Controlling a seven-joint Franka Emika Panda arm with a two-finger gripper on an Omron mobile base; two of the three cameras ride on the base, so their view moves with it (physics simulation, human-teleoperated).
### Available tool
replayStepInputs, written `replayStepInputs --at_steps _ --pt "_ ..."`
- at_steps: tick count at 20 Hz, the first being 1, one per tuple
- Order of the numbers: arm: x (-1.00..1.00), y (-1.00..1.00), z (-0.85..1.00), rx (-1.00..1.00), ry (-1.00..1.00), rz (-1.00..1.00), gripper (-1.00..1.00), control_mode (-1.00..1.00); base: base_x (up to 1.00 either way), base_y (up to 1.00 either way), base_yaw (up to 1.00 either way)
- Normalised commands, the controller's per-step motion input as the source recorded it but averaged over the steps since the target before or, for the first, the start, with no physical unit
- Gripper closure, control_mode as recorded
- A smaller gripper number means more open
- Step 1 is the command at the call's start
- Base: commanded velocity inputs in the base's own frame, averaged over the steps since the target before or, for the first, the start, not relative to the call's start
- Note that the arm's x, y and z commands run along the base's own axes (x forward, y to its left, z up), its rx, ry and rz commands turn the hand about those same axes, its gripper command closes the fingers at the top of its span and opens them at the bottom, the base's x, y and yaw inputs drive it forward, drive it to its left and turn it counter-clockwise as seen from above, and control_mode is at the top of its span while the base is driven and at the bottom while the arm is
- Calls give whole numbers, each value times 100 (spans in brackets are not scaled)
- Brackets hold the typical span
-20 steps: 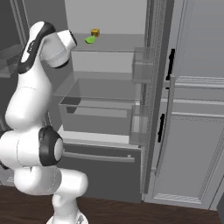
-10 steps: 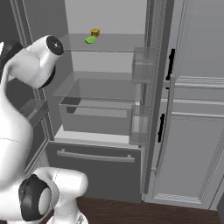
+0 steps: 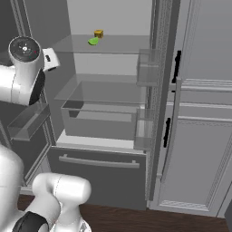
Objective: Grab a lemon wedge from the fridge and one ice cube from the ice bowl, and put them in the glass of lemonade.
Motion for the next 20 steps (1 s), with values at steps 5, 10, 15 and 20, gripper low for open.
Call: replayStepInputs --at_steps 5,10,15,20 --pt "-38 -61 0 0 11 -47 -100 -100 0 0 0" --pt "-69 -41 0 1 0 -32 -100 -100 0 0 0" --pt "-49 -17 0 2 -3 -4 -100 -100 0 0 0" --pt "0 0 0 0 0 0 -100 -100 0 0 0"
